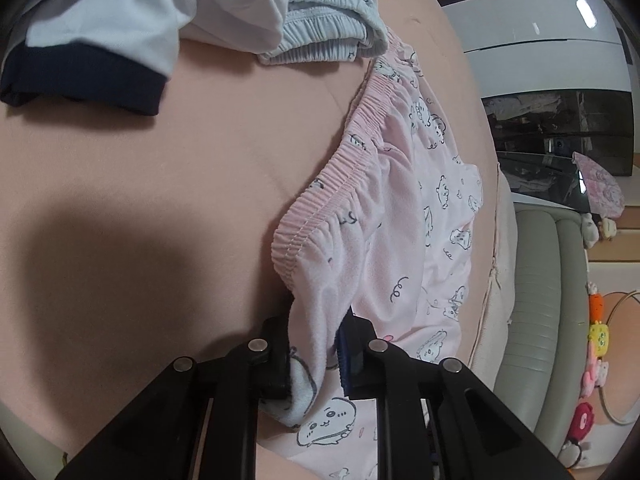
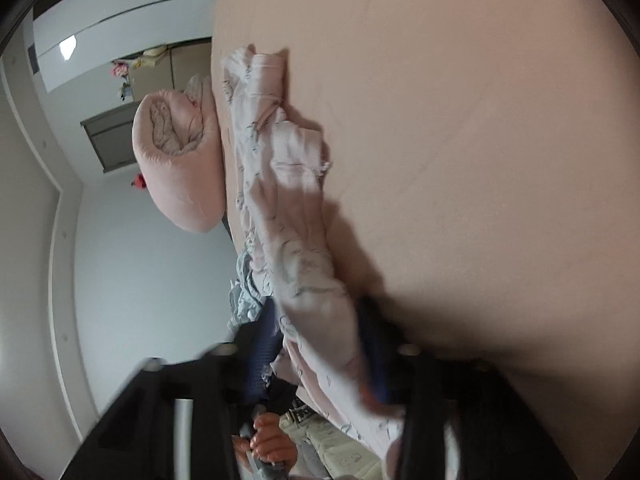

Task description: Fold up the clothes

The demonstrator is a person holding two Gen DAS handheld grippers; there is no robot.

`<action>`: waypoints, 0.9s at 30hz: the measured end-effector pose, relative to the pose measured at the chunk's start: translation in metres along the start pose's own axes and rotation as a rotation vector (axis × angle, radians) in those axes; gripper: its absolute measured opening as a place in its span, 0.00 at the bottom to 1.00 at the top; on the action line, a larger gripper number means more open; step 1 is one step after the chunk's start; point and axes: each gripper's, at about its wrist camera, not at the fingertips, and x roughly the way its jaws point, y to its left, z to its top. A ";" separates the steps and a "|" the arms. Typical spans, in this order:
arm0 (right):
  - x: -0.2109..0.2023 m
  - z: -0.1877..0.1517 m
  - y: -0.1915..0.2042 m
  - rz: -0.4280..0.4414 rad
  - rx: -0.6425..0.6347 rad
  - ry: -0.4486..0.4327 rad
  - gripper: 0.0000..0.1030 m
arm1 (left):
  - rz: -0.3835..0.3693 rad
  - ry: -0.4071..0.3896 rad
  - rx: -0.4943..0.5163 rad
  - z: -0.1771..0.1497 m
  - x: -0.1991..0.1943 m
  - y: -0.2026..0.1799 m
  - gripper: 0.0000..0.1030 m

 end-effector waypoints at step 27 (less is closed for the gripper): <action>-0.053 -0.031 0.036 -0.446 -0.270 -0.130 0.28 | 0.182 0.022 0.096 -0.010 -0.020 0.004 0.14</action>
